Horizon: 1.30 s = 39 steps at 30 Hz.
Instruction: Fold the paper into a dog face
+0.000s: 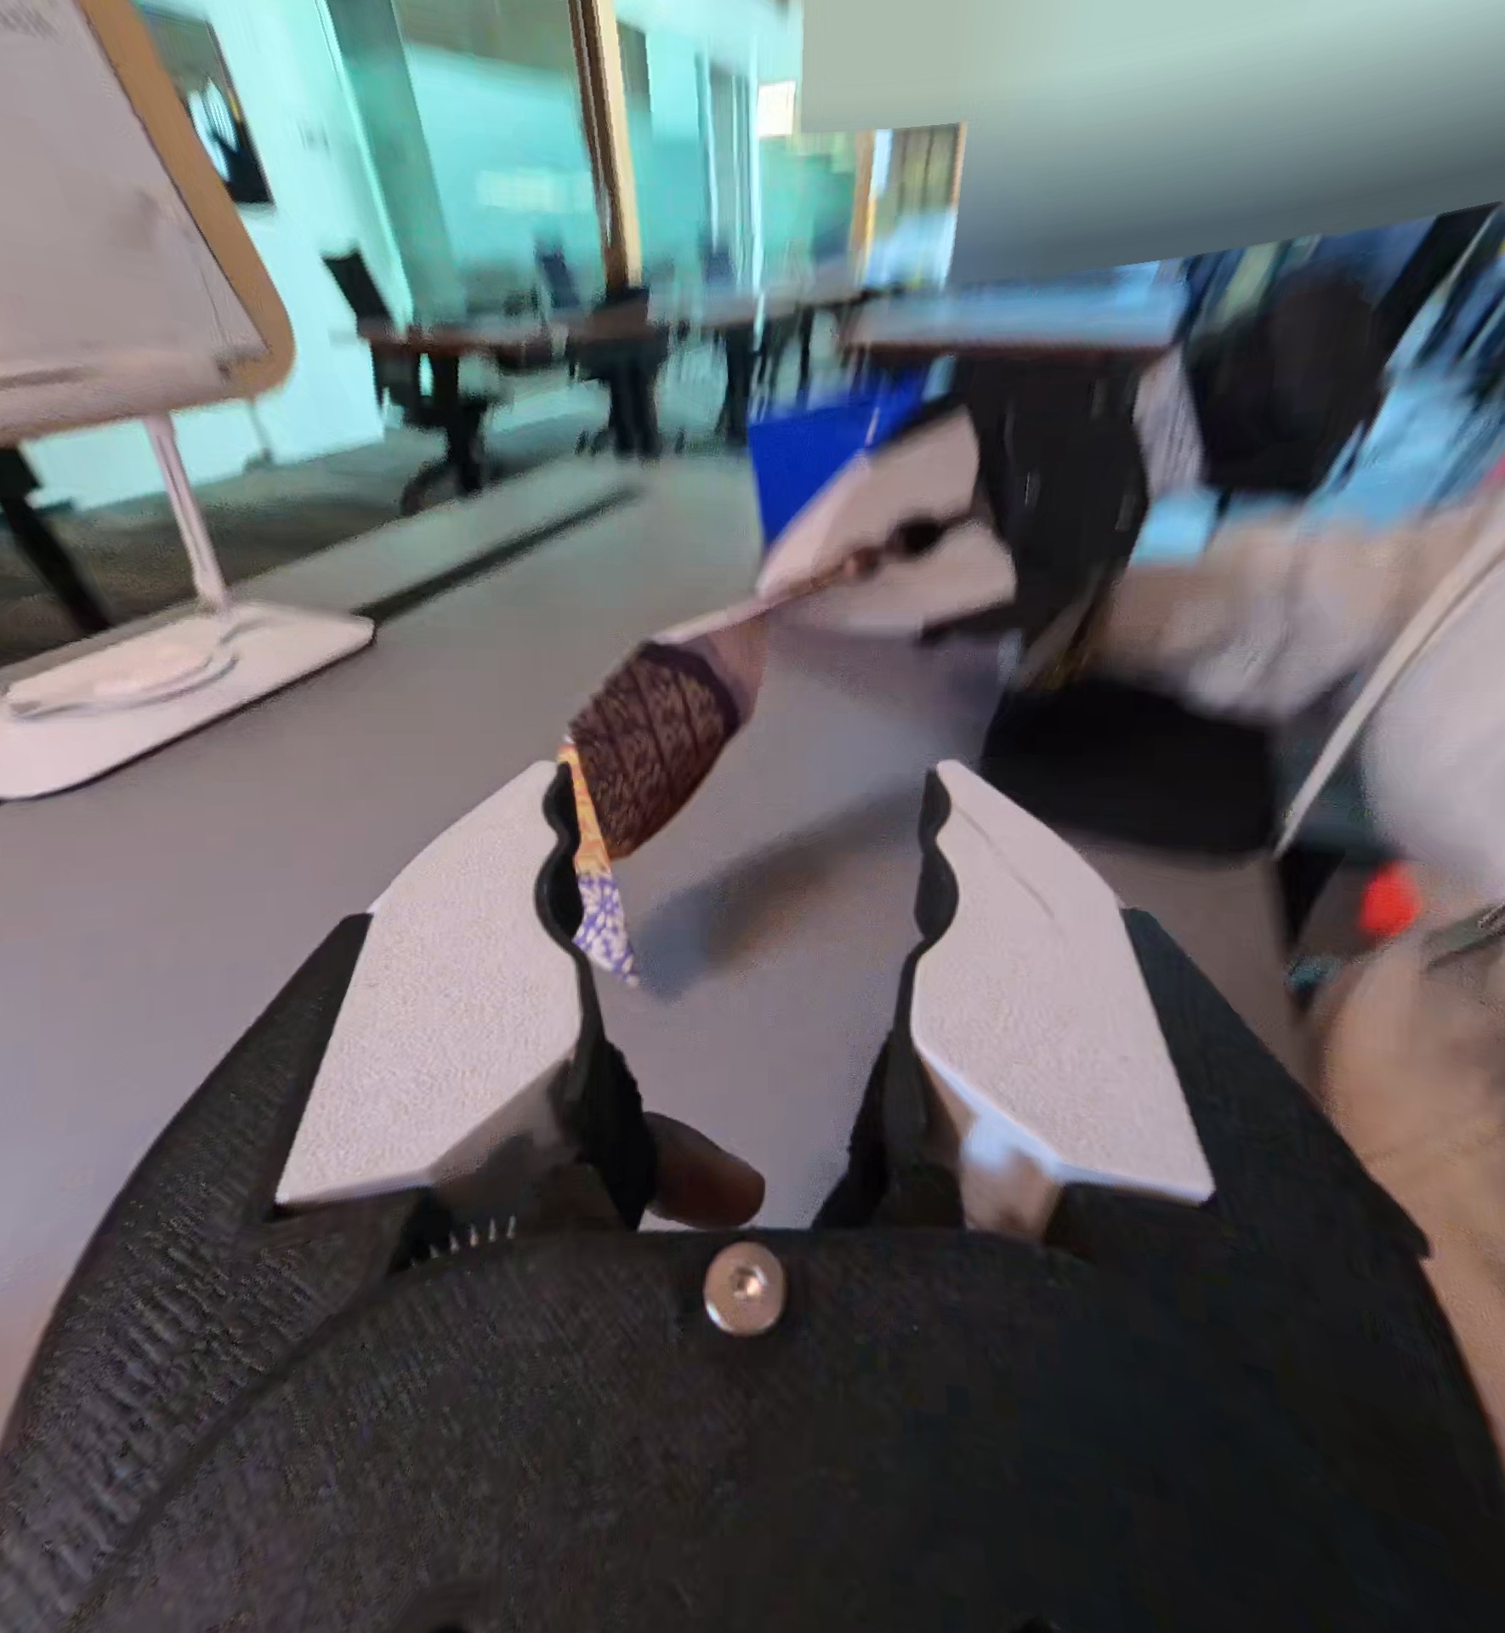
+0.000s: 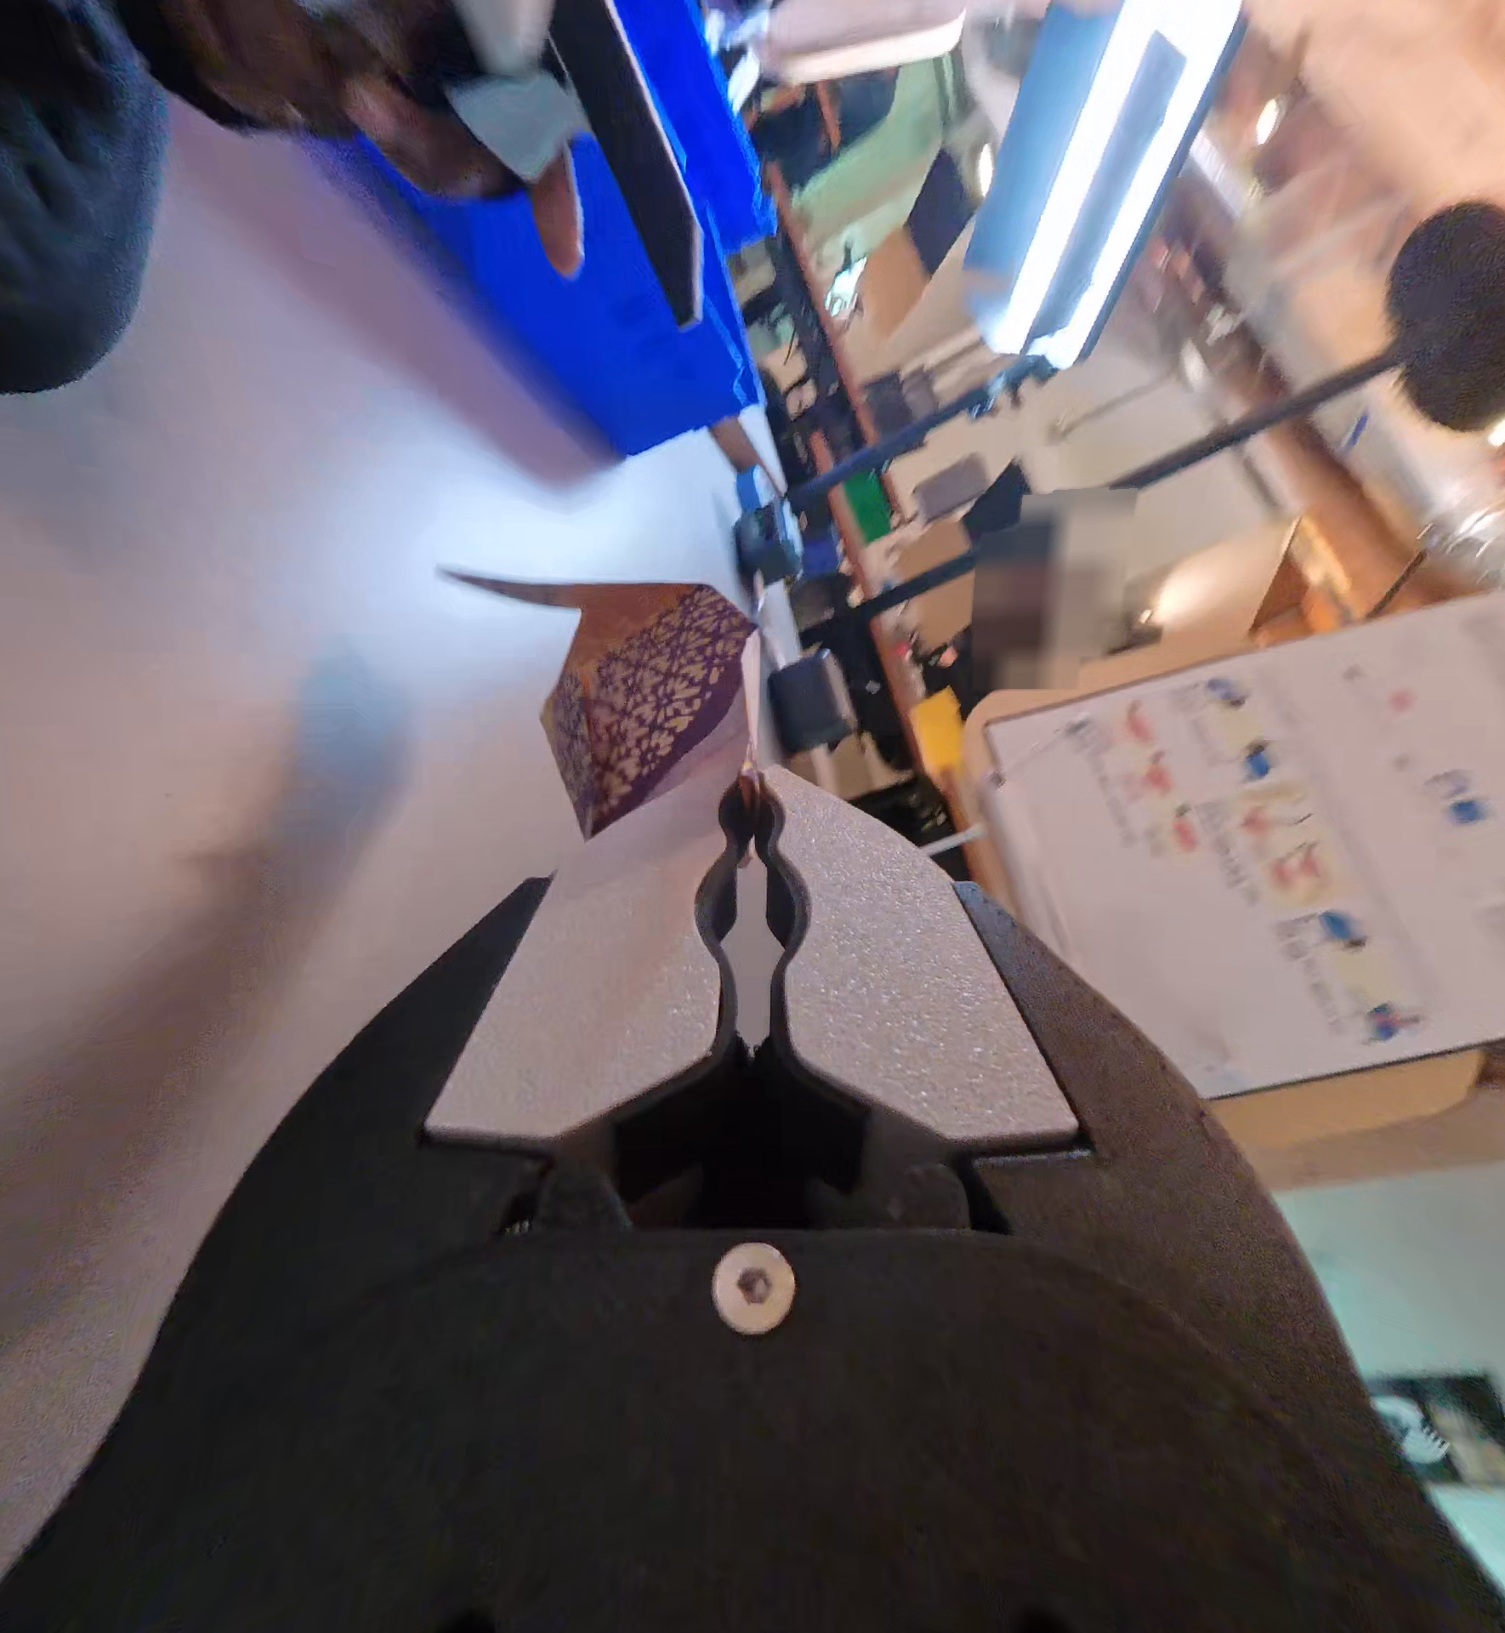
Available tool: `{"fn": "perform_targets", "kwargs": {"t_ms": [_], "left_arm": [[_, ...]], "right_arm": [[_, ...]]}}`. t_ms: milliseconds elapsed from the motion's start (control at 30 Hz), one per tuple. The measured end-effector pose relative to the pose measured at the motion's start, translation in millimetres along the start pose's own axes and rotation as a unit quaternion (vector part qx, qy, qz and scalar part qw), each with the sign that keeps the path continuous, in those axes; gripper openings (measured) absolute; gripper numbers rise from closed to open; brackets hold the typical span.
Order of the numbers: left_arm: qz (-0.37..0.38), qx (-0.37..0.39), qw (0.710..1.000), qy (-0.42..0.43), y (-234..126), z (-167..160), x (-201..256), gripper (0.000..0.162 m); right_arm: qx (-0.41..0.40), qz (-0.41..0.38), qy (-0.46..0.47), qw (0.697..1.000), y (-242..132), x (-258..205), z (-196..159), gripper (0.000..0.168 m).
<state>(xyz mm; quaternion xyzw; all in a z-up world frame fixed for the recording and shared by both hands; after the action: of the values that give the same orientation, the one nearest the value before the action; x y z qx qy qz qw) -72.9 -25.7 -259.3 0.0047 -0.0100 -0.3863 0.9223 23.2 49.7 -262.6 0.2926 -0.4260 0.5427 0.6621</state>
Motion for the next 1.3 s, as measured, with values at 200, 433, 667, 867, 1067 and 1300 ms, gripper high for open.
{"fn": "perform_targets", "kwargs": {"t_ms": [200,433,667,867,1067,1300], "left_arm": [[-0.063,-0.061,0.996,0.010,21,14,-24,0.062],[-0.187,-0.129,0.970,-0.089,73,6,19,0.004],[-0.127,0.166,0.900,-0.383,66,58,-12,0.001],[-0.130,0.171,0.889,-0.405,74,52,13,0.000],[-0.194,0.139,0.895,-0.376,65,50,37,0.032],[-0.198,0.064,0.922,-0.326,64,54,17,0.025]], "right_arm": [[0.072,0.028,0.033,0.996,-18,27,19,0.000],[0.078,0.011,0.191,0.978,-29,62,21,0.030],[0.239,0.068,0.691,0.678,-38,68,15,0.041],[0.265,0.133,0.729,0.617,-7,44,44,0.033],[0.259,0.152,0.717,0.629,-10,38,43,0.000],[0.194,0.244,0.737,0.600,-10,4,45,0.000]]}}
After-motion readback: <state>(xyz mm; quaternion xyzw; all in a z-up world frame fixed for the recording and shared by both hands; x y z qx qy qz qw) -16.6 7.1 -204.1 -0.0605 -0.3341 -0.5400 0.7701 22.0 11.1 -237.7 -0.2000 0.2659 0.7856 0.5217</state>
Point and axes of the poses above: each gripper's, where its closed fingertips meet, y out along the fingers, z out of its top, x = y × z across the jaws, the point moved 1 cm from there along -y, back along the fingers, and after that the axes turned 3 degrees about x, right-handed, at the moved point
